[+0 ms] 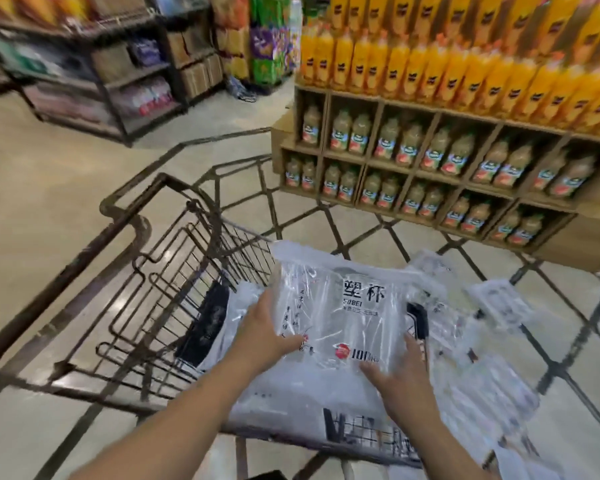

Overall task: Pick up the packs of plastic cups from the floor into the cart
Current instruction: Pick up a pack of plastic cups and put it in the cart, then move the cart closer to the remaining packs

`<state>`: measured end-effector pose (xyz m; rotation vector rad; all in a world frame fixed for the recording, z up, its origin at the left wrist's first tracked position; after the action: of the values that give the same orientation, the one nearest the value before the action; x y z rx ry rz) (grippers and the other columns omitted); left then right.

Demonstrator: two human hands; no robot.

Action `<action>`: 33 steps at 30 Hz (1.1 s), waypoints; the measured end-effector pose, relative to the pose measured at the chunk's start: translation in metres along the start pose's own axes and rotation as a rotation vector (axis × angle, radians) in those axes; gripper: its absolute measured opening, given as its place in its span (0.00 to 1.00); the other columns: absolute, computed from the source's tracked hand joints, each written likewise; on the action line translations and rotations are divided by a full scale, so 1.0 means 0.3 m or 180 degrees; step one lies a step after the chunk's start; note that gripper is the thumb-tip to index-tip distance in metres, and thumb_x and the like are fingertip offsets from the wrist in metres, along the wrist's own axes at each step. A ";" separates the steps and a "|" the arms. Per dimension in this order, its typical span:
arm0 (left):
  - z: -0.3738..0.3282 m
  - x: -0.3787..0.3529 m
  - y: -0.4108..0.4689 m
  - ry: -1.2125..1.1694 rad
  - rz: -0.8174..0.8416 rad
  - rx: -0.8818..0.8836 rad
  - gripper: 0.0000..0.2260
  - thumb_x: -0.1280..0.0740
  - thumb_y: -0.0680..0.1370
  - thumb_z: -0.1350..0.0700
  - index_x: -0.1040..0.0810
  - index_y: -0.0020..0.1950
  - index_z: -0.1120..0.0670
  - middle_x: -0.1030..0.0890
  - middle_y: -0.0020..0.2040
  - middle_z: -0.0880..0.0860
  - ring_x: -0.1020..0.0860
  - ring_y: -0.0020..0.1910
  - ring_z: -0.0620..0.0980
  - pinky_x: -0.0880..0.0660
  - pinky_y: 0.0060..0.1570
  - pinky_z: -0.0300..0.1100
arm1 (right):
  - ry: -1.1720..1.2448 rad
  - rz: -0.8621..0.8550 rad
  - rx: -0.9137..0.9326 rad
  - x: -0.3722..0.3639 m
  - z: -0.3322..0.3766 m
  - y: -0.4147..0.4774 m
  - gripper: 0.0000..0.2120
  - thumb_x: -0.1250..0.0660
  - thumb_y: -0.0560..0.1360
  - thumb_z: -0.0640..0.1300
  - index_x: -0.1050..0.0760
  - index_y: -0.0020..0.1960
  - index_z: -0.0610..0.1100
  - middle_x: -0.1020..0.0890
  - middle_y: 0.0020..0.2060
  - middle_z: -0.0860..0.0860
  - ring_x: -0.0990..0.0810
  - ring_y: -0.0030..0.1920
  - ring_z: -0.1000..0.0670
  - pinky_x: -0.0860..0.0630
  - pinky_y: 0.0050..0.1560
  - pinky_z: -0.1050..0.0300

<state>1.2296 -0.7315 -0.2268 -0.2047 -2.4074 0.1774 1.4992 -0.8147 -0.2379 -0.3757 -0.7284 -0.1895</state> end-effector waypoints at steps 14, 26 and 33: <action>0.425 0.162 0.294 0.0580 0.0137 0.0546 0.43 0.25 0.72 0.46 0.46 0.80 0.46 0.35 0.74 0.56 0.39 0.72 0.57 0.37 0.69 0.55 | -0.0162 0.0922 -0.0617 -0.417 0.228 0.258 0.46 0.29 0.75 0.59 0.54 0.80 0.50 0.39 0.74 0.40 0.31 0.70 0.40 0.30 0.68 0.45; 0.227 0.155 0.155 0.1223 -0.0462 0.0581 0.47 0.27 0.71 0.40 0.53 0.80 0.44 0.41 0.77 0.58 0.38 0.74 0.61 0.33 0.68 0.58 | -0.0947 0.1104 0.0107 -0.256 0.155 0.203 0.44 0.32 0.75 0.60 0.56 0.80 0.53 0.50 0.79 0.47 0.46 0.78 0.44 0.40 0.75 0.49; 0.060 0.209 0.038 0.1672 -0.0761 0.0673 0.49 0.32 0.70 0.32 0.58 0.80 0.44 0.46 0.80 0.54 0.44 0.77 0.56 0.37 0.71 0.56 | -0.1982 0.1099 0.0658 -0.148 0.264 0.207 0.54 0.34 0.69 0.69 0.65 0.79 0.53 0.58 0.79 0.42 0.55 0.79 0.37 0.48 0.76 0.37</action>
<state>1.1725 -0.7092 -0.2018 0.1231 -1.8557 0.2333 1.4366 -0.7246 -0.2304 -0.3578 -1.2672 0.3451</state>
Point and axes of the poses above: each hand's wrist, its own y-axis towards the middle knuckle, its own x-axis out of the back of the hand, z = x × y, the point moved 6 cm from there along y, towards the middle knuckle
